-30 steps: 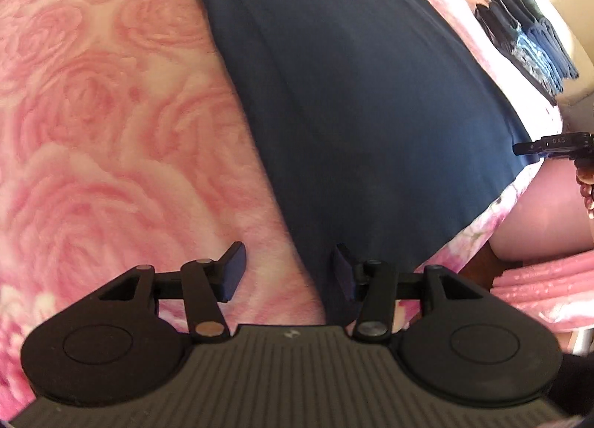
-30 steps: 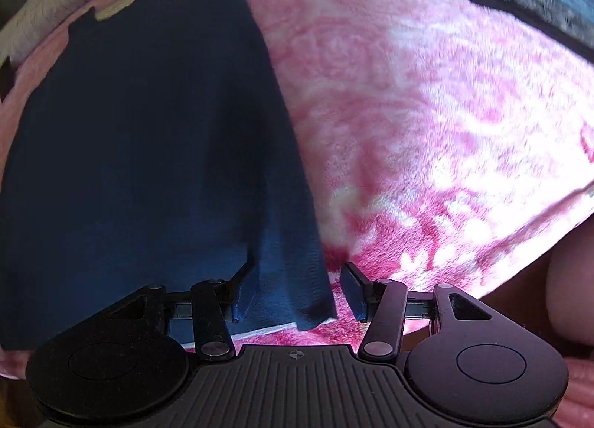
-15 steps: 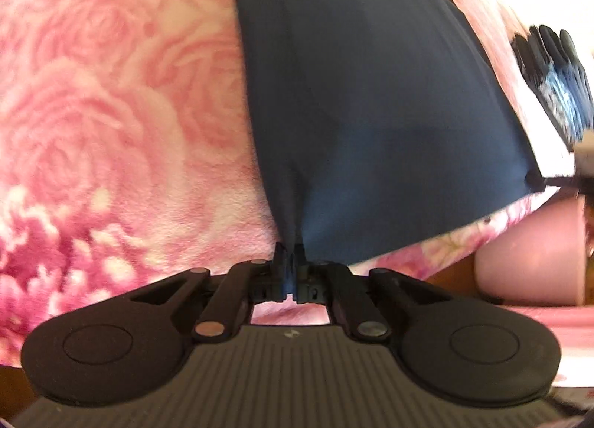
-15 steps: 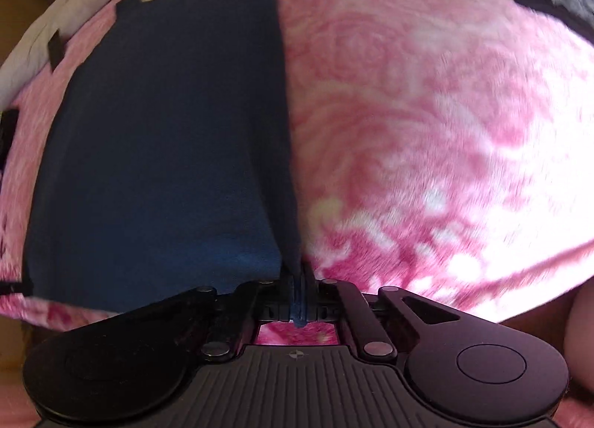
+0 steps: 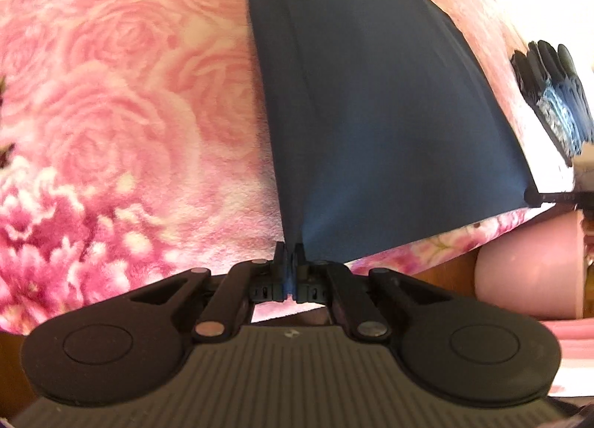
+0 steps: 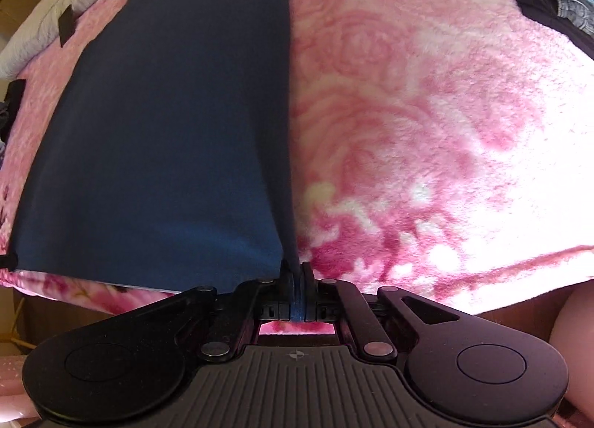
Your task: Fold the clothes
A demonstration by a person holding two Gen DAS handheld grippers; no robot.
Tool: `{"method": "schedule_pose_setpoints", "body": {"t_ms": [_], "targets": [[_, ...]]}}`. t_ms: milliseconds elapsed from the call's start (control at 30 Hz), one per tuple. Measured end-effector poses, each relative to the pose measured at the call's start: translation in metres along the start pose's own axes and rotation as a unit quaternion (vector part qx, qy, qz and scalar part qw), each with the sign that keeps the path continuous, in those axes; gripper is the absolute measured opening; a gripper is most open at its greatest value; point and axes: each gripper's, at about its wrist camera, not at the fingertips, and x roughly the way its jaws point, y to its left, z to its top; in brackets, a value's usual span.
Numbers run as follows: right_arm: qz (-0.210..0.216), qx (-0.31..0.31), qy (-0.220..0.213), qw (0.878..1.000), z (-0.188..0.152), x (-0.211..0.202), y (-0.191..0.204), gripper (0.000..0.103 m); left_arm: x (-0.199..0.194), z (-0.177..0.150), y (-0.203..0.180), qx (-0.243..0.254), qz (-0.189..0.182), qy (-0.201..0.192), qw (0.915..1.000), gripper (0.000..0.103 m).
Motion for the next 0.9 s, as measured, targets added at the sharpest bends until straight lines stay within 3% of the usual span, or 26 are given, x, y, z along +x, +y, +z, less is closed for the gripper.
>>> {"method": "schedule_pose_setpoints", "body": {"t_ms": [100, 167, 233, 267, 333, 433, 567, 733, 900], "targets": [[-0.012, 0.029, 0.022, 0.999, 0.006, 0.004, -0.008, 0.001, 0.007, 0.01, 0.005, -0.012, -0.007, 0.021, 0.9997, 0.001], [-0.039, 0.023, 0.032, 0.998, 0.015, -0.002, -0.003, 0.01, 0.004, 0.017, 0.009, 0.0, 0.002, 0.029, 0.9996, 0.003], [-0.073, 0.008, 0.036, 0.997, 0.026, -0.011, 0.004, 0.055, -0.001, 0.025, 0.015, 0.013, 0.013, 0.038, 0.9991, 0.005], [-0.083, 0.001, 0.028, 0.996, 0.033, -0.019, 0.009, 0.062, -0.004, 0.03, 0.018, 0.02, 0.017, 0.042, 0.9988, 0.006], [-0.085, 0.003, 0.012, 0.996, 0.049, -0.033, 0.018, 0.063, -0.012, 0.042, 0.025, 0.035, 0.017, 0.042, 0.9983, 0.008], [-0.078, 0.005, -0.007, 0.997, 0.082, -0.043, 0.036, 0.063, -0.023, 0.075, 0.036, 0.049, 0.01, 0.028, 0.9983, 0.021], [-0.055, -0.028, -0.04, 0.997, 0.137, -0.043, 0.071, 0.063, -0.028, 0.145, 0.036, 0.116, 0.015, -0.002, 0.9932, 0.021], [-0.015, -0.103, -0.065, 0.992, 0.225, -0.028, 0.109, 0.063, -0.02, 0.25, 0.011, 0.205, 0.023, -0.041, 0.9775, 0.024], [0.005, -0.217, -0.065, 0.974, 0.332, 0.01, 0.136, 0.063, 0.0, 0.354, -0.027, 0.283, 0.039, -0.086, 0.9545, 0.032]]}}
